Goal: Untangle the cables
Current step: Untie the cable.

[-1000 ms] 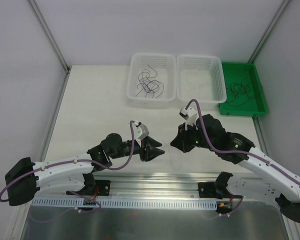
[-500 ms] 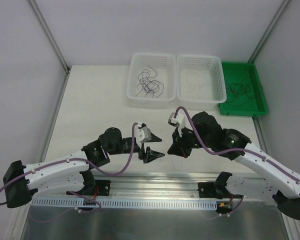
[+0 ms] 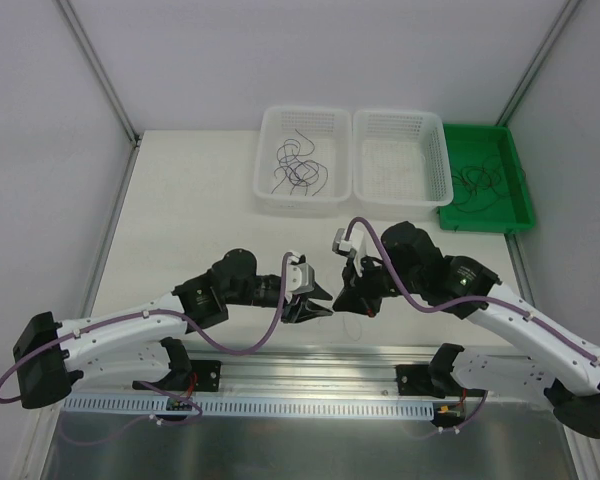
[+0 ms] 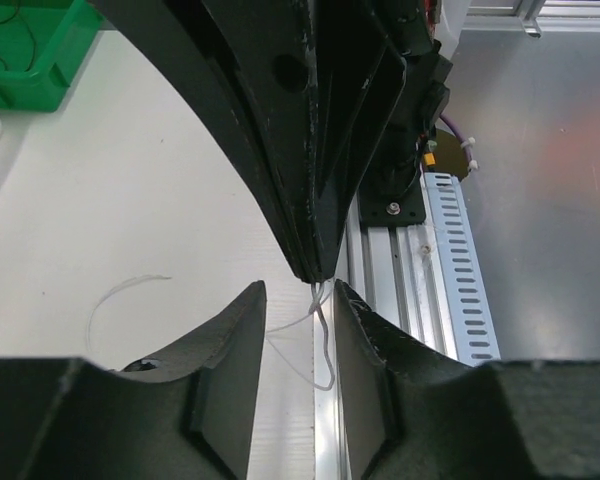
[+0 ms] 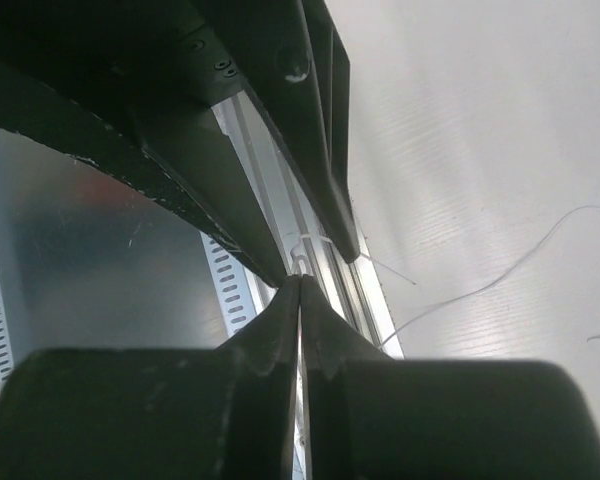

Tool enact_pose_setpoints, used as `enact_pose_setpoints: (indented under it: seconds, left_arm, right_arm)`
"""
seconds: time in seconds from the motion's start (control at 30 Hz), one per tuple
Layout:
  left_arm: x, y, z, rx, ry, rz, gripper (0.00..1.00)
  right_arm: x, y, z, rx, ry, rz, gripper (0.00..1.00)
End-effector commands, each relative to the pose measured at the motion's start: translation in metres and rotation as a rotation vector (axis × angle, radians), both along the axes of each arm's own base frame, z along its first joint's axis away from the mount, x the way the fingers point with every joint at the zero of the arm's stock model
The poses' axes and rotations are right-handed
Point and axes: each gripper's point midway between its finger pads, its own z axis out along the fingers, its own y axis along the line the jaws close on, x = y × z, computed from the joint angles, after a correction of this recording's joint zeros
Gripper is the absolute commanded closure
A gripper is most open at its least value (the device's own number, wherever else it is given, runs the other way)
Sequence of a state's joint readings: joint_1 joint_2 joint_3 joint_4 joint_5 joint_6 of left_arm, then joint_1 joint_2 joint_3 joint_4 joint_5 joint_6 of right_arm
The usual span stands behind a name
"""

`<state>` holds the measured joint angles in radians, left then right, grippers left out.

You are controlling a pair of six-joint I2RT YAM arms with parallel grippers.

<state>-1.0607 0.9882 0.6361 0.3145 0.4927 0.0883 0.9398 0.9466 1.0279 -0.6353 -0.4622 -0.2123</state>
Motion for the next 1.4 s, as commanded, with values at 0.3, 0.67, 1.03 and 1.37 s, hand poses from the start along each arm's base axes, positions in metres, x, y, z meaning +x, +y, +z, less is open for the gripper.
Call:
enact_pose_setpoints:
  seconds: [0.3,0.67,1.03,1.37]
  left_arm:
    - [-0.005,-0.010,0.014,-0.028,0.007,-0.049,1.00]
    - [0.031,0.010,0.014,-0.129,0.088,0.253,1.00]
    - [0.028,0.009,0.006,-0.163,0.208,0.273,1.00]
    - [0.028,0.003,0.011,-0.163,0.209,0.254,1.00]
  right_arm:
    - [0.008,0.003,0.019,0.047,-0.062,-0.009,0.99]
    - [0.048,-0.019,0.028,0.125,-0.142,-0.293,0.99]
    - [0.052,-0.016,0.036,0.204,-0.138,-0.334,0.99]
    - [0.021,0.006,0.015,0.187,-0.032,-0.089,0.74]
